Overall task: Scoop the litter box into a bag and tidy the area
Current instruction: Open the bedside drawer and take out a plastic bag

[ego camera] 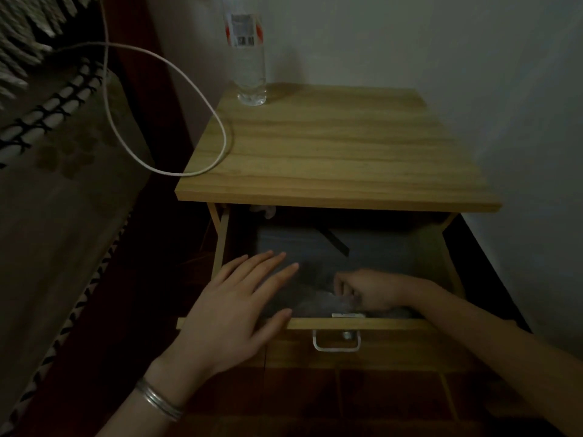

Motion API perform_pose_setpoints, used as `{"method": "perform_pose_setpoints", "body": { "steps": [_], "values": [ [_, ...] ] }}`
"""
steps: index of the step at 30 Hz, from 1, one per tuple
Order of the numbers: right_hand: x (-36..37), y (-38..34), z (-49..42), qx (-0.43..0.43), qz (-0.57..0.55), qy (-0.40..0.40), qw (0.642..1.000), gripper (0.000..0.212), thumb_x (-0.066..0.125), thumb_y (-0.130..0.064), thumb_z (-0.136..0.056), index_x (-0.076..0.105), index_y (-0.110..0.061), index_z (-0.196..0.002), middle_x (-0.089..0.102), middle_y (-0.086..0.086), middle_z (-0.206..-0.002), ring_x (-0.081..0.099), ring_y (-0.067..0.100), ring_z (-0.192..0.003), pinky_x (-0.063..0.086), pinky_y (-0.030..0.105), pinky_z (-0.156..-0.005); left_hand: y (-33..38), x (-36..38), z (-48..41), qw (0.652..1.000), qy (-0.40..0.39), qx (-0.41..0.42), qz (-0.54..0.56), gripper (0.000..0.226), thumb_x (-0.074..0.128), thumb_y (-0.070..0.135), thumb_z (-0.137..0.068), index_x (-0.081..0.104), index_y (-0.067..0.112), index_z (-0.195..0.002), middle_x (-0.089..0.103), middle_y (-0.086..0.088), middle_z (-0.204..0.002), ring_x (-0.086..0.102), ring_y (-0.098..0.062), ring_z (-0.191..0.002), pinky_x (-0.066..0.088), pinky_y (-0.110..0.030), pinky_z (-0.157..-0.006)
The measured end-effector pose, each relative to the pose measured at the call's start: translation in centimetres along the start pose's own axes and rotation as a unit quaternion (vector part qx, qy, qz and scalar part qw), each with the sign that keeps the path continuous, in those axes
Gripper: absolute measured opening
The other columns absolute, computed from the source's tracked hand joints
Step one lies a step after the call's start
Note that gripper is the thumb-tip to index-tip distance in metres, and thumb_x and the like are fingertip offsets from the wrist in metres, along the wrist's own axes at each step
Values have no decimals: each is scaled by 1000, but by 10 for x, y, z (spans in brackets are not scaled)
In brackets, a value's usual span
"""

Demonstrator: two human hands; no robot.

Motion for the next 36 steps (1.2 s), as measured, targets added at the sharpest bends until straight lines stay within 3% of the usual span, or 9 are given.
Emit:
{"method": "perform_pose_setpoints", "body": {
  "steps": [5, 12, 17, 20, 25, 28, 30, 32, 36],
  "values": [
    [-46, -7, 28, -20, -70, 171, 983, 29, 68, -15, -80, 52, -28, -100, 57, -10, -96, 56, 1, -85, 46, 14, -70, 0, -5, 0, 1000, 10, -5, -14, 58, 30, 55, -93, 32, 27, -143, 36, 3, -148, 23, -8, -137, 13, -29, -111],
    [-91, -23, 110, -57, -106, 340, 933, 26, 70, -20, -79, 57, -30, -99, 60, -12, -95, 55, -4, -87, 47, 12, -75, 13, -29, 10, 998, 46, 17, -35, 59, 33, 54, -92, 31, 26, -144, 33, 3, -149, 21, -8, -138, 10, -27, -113],
    [-81, -38, 164, -93, -86, 372, 920, 27, 70, -24, -79, 54, -42, -91, 60, -19, -92, 56, -4, -89, 44, 11, -75, 40, -49, 30, 992, 106, 69, -24, 56, 40, 44, -92, 35, 22, -143, 33, 1, -150, 25, -12, -139, 22, -35, -113],
    [-61, -41, 188, -116, -102, 372, 915, 21, 70, -38, -75, 58, -43, -91, 63, -20, -92, 59, -1, -89, 46, 12, -75, 56, -58, 51, 986, 136, 92, -8, 54, 43, 41, -93, 38, 19, -141, 33, 0, -150, 27, -13, -139, 24, -36, -113],
    [-1, -47, 215, -135, -101, 308, 936, 31, 59, -57, -71, 60, -41, -98, 61, -22, -97, 60, 1, -87, 46, 13, -72, 72, -45, 82, 988, 104, 113, 5, 53, 41, 41, -92, 38, 20, -140, 36, 0, -147, 31, -12, -136, 25, -30, -111],
    [38, -40, 209, -115, -133, 248, 953, 25, 61, -52, -73, 62, -38, -94, 61, -24, -95, 59, 1, -86, 44, 11, -72, 74, -19, 94, 991, 56, 120, 3, 52, 42, 41, -90, 40, 23, -139, 40, 2, -145, 33, -10, -133, 30, -29, -109],
    [57, -30, 198, -91, -135, 233, 959, 16, 66, -36, -78, 59, -41, -91, 61, -22, -96, 57, 1, -89, 43, 11, -73, 72, 1, 97, 992, 28, 125, 2, 51, 41, 40, -90, 40, 25, -139, 39, 4, -145, 30, -7, -134, 30, -26, -108],
    [68, -18, 186, -61, -134, 238, 960, 24, 66, -18, -82, 58, -38, -92, 62, -15, -90, 56, 1, -91, 44, 13, -74, 69, 17, 95, 992, 16, 122, -3, 50, 39, 37, -91, 38, 25, -140, 38, 5, -146, 26, -5, -135, 31, -27, -108],
    [77, -5, 169, -24, -106, 267, 957, 25, 64, -14, -83, 57, -37, -90, 60, -17, -91, 56, -3, -88, 44, 14, -74, 64, 40, 85, 994, 1, 105, -11, 52, 35, 27, -92, 32, 22, -143, 32, 2, -149, 20, -9, -139, 18, -28, -115]
  ]
}}
Point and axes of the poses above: each hand's wrist, its own z-axis away from the middle knuckle, its own x-axis out of the palm, y = z × x, the point moved 9 cm from there along -z, towards the middle knuckle
